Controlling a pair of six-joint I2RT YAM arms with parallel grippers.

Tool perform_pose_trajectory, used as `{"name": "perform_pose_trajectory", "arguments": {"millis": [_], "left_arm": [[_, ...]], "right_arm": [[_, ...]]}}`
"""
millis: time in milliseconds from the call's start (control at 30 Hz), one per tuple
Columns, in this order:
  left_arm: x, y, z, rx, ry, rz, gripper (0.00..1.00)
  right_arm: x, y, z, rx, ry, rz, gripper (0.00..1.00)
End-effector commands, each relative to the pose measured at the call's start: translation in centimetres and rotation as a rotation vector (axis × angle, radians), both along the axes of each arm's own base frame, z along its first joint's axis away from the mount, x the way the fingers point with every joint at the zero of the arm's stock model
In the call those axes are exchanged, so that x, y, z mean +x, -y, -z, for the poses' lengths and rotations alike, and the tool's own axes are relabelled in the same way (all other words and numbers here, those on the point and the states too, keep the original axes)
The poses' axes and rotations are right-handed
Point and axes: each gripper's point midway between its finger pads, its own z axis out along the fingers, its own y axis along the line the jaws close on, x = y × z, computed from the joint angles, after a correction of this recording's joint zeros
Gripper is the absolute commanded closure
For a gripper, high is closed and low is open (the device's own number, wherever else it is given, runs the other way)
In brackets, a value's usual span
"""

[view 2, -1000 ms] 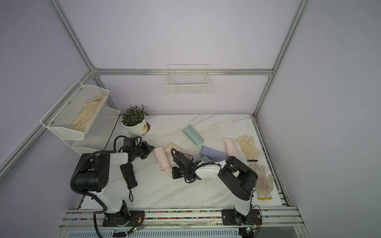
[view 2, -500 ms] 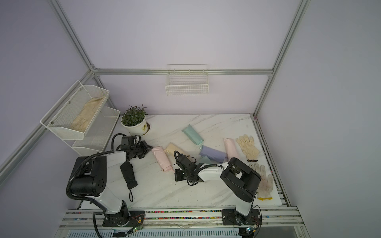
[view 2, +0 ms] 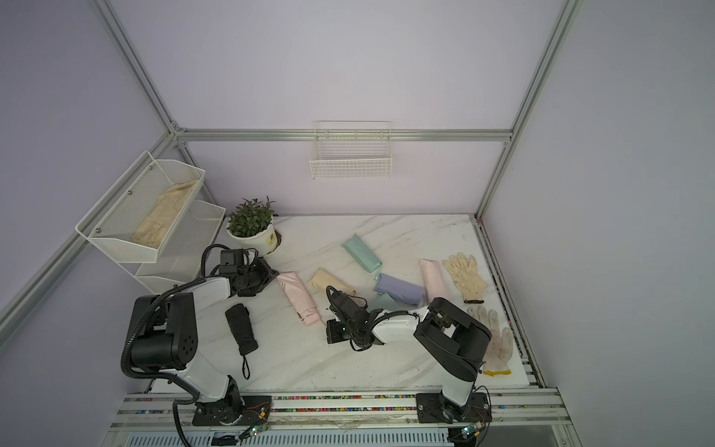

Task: Take umbrellas out of sleeves
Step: Take out the umbrella from the umbrella sleeve.

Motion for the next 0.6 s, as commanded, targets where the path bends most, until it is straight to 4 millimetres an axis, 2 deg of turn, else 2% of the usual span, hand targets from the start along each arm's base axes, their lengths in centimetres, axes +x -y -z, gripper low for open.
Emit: {"name": "perform_pose_trajectory", "arguments": {"millis": [0,267,400,567], "left_arm": [[3.4,-1.8,-6.5,0.073,0.177,0.000,1.00],[6.1,-2.6,-9.5,0.121,0.173,0.067,1.00],[7.0,-3.1,-9.2,0.166,0.148,0.094,1.00],[7.6,-4.1,-8.1,0.174,0.129,0.089,1.00]], "right_arm": [[-0.8,-0.7,-0.9,0.040,-0.013,-0.024,1.00],[-0.5,-4.8,-1.9,0.103,-0.018,-0.066,1.00],[-0.2,-6.6,-2.3,0.131,-0.024,-0.083,1.00],[-0.9,-8.0,-2.1,0.137,-0.039,-0.108,1.00]]}}
